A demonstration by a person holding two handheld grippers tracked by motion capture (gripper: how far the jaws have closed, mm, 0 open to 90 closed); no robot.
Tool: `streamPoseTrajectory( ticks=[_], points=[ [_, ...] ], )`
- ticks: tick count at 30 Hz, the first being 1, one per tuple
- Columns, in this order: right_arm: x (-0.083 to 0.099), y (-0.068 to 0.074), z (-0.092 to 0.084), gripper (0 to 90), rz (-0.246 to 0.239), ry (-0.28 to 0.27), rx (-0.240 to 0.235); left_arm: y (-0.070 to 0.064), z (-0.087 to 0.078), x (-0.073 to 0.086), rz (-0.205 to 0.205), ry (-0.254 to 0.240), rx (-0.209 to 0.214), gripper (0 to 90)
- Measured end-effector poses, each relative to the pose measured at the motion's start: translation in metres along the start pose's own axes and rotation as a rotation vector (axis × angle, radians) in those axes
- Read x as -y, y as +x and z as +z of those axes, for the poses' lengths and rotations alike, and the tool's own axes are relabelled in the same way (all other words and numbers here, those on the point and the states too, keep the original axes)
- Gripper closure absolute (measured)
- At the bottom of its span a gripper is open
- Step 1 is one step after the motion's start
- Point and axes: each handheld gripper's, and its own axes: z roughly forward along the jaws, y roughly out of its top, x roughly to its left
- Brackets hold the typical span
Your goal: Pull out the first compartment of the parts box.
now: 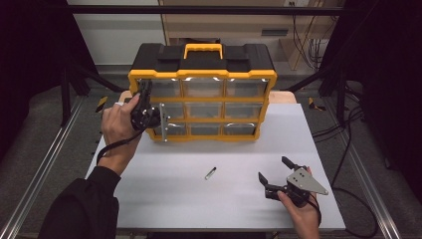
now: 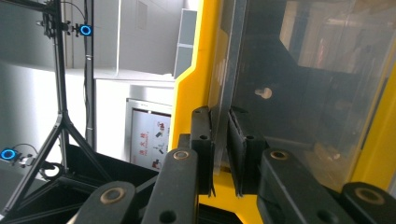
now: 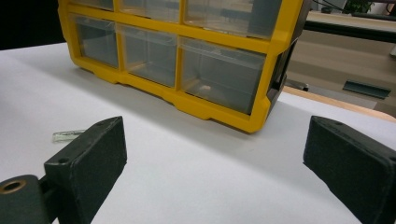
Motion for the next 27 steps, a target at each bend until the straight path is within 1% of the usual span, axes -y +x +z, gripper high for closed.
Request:
streamPoseTrajectory(
  ticks=[1,5,7,10,12,17,19,20,21,22,25,26,27],
  points=[
    [0.0,0.0,0.0,6.1,0.001,0.0,0.001,0.0,0.0,0.0,0.001,0.005,0.0,80.4],
    [0.0,0.0,0.0,6.1,0.001,-0.002,0.002,0.0,-0.001,0.0,-0.023,-0.003,-0.002,80.9],
    [0.0,0.0,0.0,6.1,0.001,-0.001,0.002,0.0,-0.002,0.0,-0.021,0.003,0.002,81.6],
    [0.0,0.0,0.0,6.0,0.0,-0.003,0.0,0.0,-0.004,0.001,-0.033,-0.004,-0.005,81.9],
    [0.0,0.0,0.0,5.9,-0.003,0.0,-0.002,0.001,-0.005,0.001,-0.036,-0.001,0.0,81.9],
    [0.0,0.0,0.0,5.9,-0.004,-0.001,-0.002,0.003,-0.009,0.001,-0.033,-0.001,-0.001,81.7],
    [0.0,0.0,0.0,5.9,-0.004,-0.001,-0.002,0.003,-0.011,0.0,-0.04,-0.001,-0.001,81.4],
    [0.0,0.0,0.0,5.8,-0.003,-0.003,-0.001,0.004,-0.014,0.0,-0.065,0.001,0.002,81.1],
    [0.0,0.0,0.0,5.8,-0.003,-0.003,-0.001,0.004,-0.014,0.0,-0.065,0.001,0.002,80.9],
    [0.0,-0.001,0.0,5.5,0.0,-0.002,-0.001,0.005,-0.018,-0.001,-0.078,0.002,0.0,80.8],
    [0.0,-0.001,-0.001,5.4,0.0,-0.002,0.0,0.006,-0.022,-0.001,-0.076,0.004,-0.002,80.8],
    [-0.001,-0.001,-0.001,5.3,-0.001,-0.002,0.001,0.006,-0.025,-0.001,-0.083,0.002,-0.003,80.8],
    [-0.001,0.0,-0.001,5.3,-0.001,-0.002,0.001,0.007,-0.028,-0.002,-0.081,0.003,-0.006,80.8]
  ],
)
